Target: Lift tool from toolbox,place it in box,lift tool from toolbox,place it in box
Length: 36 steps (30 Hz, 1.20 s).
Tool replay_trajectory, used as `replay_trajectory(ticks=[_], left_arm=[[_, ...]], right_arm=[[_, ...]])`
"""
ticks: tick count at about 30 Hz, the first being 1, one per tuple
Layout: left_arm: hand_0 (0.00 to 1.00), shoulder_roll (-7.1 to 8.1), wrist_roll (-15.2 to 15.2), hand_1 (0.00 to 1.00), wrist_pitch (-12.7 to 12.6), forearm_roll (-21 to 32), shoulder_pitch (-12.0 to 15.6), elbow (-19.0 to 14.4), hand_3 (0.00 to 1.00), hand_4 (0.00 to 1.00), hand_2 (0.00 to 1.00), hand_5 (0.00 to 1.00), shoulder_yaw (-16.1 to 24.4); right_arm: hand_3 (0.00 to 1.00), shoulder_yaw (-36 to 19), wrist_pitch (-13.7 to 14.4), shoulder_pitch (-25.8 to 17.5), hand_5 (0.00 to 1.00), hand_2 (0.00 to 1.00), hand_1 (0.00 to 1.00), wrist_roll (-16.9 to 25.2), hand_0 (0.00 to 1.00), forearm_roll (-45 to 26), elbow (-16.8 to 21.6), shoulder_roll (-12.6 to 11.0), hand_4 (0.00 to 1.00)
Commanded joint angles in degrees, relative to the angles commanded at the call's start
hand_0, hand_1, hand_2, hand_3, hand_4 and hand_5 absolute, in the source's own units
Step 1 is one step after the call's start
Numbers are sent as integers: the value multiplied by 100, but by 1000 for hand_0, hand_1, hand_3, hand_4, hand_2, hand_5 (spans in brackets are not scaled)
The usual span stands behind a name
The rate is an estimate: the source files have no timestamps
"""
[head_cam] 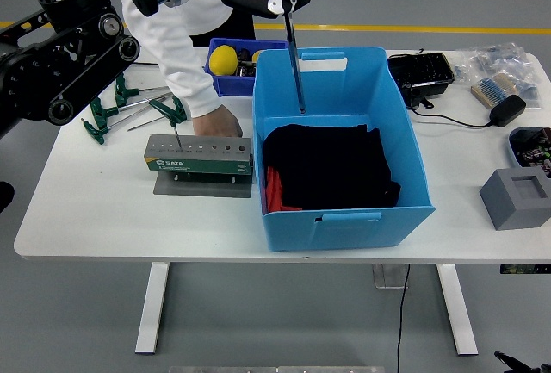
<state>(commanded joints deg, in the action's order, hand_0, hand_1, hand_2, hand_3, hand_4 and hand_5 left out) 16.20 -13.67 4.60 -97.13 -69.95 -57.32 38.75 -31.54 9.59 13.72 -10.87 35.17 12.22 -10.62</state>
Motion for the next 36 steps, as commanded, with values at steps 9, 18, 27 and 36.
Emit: replay_trajectory(ticks=[9,18,27,36], left_arm=[[169,-491,-61,2,121,879,67,103,6,645,2,516,-702],[169,-1069,-246,2,227,1422,71,1296,7,644,2,516,-1782],[189,-1522,-325,2,313,2294,212,2045,40,642,18,510,-2147],[261,-1620,-207,161,421,2550,79,2283,281,720,211,577,-2605]], right_arm=[[561,65,5,51,666,681,621,19,636,-61,6,-28,812],[560,90,15,146,666,680,619,41,636,-76,13,-83,811],[559,110,40,218,667,679,615,92,635,-99,20,-113,809],[558,61,31,281,667,675,614,74,633,20,29,-138,809]])
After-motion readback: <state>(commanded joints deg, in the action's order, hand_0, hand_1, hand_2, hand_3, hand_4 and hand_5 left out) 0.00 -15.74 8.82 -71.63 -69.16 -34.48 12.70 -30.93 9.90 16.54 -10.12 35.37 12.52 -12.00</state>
